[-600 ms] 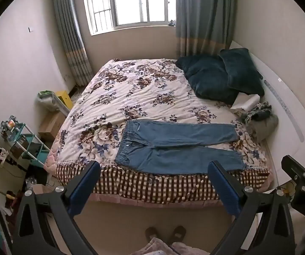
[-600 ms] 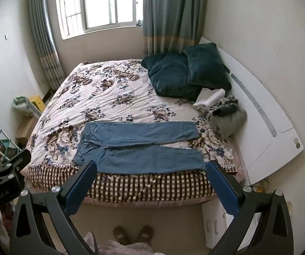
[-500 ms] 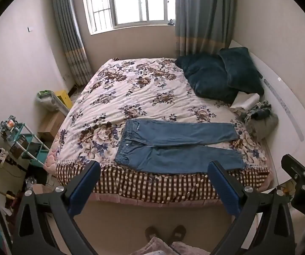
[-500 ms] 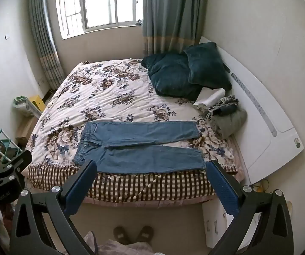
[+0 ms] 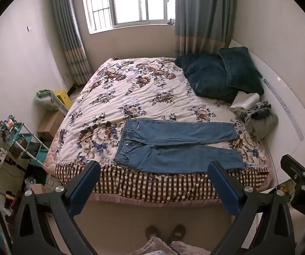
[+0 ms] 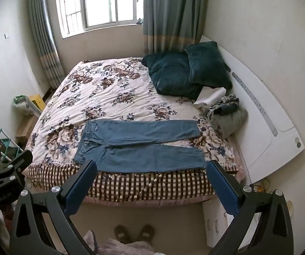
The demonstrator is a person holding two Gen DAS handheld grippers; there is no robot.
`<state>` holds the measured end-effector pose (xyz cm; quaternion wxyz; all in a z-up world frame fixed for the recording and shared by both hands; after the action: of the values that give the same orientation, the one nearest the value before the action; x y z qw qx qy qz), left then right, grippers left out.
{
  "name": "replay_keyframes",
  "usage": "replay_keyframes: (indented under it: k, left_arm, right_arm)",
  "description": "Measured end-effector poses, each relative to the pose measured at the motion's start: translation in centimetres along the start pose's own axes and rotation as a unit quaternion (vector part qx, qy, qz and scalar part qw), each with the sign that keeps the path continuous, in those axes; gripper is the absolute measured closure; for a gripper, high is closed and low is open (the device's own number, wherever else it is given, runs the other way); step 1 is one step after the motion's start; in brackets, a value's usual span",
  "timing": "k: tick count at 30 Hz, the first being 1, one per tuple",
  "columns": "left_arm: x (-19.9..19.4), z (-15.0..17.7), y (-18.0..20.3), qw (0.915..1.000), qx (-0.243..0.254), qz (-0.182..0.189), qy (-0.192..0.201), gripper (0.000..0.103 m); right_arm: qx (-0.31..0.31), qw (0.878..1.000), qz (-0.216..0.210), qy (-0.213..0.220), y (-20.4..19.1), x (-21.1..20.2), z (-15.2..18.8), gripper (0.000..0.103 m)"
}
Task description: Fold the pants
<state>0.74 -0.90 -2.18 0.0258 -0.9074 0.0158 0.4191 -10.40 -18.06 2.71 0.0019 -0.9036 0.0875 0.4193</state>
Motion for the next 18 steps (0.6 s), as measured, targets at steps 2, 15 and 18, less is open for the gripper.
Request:
replay_keyframes:
  k: [2, 15, 18]
  left_arm:
    - [0.36, -0.32, -0.84, 1.0000, 0.001, 0.002, -0.002, 0.000]
    - [0.45, -0.59, -1.07, 1.0000, 0.000, 0.001, 0.001, 0.000]
    - [0.41, -0.60, -1.12, 1.0000, 0.000, 0.002, 0.001, 0.000]
  right_arm:
    - [-0.003, 1.000, 0.000, 0.001, -0.16, 0.10, 0.39, 0.000]
    - [-0.003, 1.000, 0.001, -0.001, -0.53, 0.29, 0.14, 0.000]
    - [-0.003, 1.000, 0.001, -0.001, -0.61, 0.43, 0.29, 0.000]
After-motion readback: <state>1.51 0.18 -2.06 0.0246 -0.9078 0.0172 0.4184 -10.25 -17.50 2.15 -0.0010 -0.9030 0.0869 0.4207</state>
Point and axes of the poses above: each gripper's, at about its wrist camera, not at the fingertips, and x roughly the way its jaws point, y to its right, z to its underside, the point moved 2 cm from there along x, roughly the way its jaws point, and after that the axes turned 1 degree about y, right-handed, at the moved point
